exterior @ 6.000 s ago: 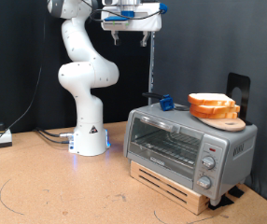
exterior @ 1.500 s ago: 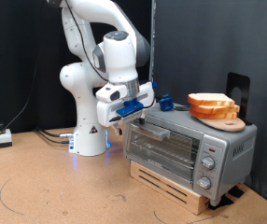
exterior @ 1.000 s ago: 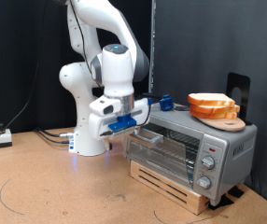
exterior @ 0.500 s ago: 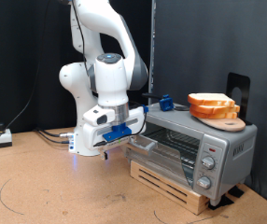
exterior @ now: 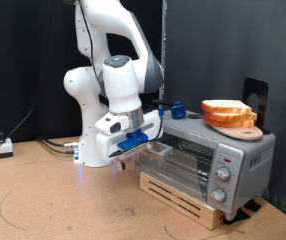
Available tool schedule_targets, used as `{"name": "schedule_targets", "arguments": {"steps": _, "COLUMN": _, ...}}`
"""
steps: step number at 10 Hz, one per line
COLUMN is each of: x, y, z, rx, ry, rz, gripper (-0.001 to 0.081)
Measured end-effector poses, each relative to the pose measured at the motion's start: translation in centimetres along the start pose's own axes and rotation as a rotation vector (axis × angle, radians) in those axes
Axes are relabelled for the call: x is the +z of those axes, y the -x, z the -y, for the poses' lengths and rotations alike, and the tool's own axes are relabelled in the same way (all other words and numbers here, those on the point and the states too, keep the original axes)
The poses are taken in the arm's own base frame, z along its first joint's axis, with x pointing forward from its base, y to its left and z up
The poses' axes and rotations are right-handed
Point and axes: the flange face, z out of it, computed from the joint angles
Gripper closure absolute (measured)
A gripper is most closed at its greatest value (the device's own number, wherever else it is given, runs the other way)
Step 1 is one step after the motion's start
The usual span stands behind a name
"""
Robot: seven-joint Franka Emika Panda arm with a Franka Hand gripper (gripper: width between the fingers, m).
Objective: Make a piece of toast with the oven
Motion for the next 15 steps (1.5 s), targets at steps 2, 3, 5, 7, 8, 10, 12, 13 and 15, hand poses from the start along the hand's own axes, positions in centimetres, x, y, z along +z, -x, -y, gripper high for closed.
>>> {"name": "schedule_targets", "arguments": {"steps": 2, "x": -0.2, "y": 0.1, "z": 0.3, "rx": -0.005, "ry": -0.004, "rz": 0.003, "gripper": -0.0001}}
{"name": "schedule_targets", "arguments": {"steps": 3, "x": -0.3, "y": 0.2, "z": 0.4, "rx": -0.007, "ry": -0.005, "rz": 0.007, "gripper": -0.0001}}
{"name": "schedule_targets", "arguments": {"steps": 5, "x": -0.5, "y": 0.4, "z": 0.5, "rx": -0.010, "ry": -0.007, "rz": 0.015, "gripper": -0.0001}}
{"name": "schedule_targets", "arguments": {"steps": 7, "x": -0.8, "y": 0.5, "z": 0.6, "rx": -0.012, "ry": -0.012, "rz": 0.017, "gripper": -0.0001}}
{"name": "schedule_targets", "arguments": {"steps": 8, "x": -1.0, "y": 0.6, "z": 0.7, "rx": -0.013, "ry": -0.016, "rz": 0.019, "gripper": -0.0001}}
{"name": "schedule_targets", "arguments": {"steps": 10, "x": -1.3, "y": 0.7, "z": 0.8, "rx": -0.017, "ry": -0.020, "rz": 0.024, "gripper": -0.0001}}
{"name": "schedule_targets", "arguments": {"steps": 12, "x": -1.4, "y": 0.8, "z": 0.8, "rx": -0.018, "ry": -0.021, "rz": 0.025, "gripper": -0.0001}}
{"name": "schedule_targets", "arguments": {"steps": 13, "x": -1.4, "y": 0.8, "z": 0.8, "rx": -0.018, "ry": -0.021, "rz": 0.025, "gripper": -0.0001}}
{"name": "schedule_targets", "arguments": {"steps": 15, "x": -1.4, "y": 0.7, "z": 0.9, "rx": -0.013, "ry": -0.019, "rz": 0.018, "gripper": -0.0001}}
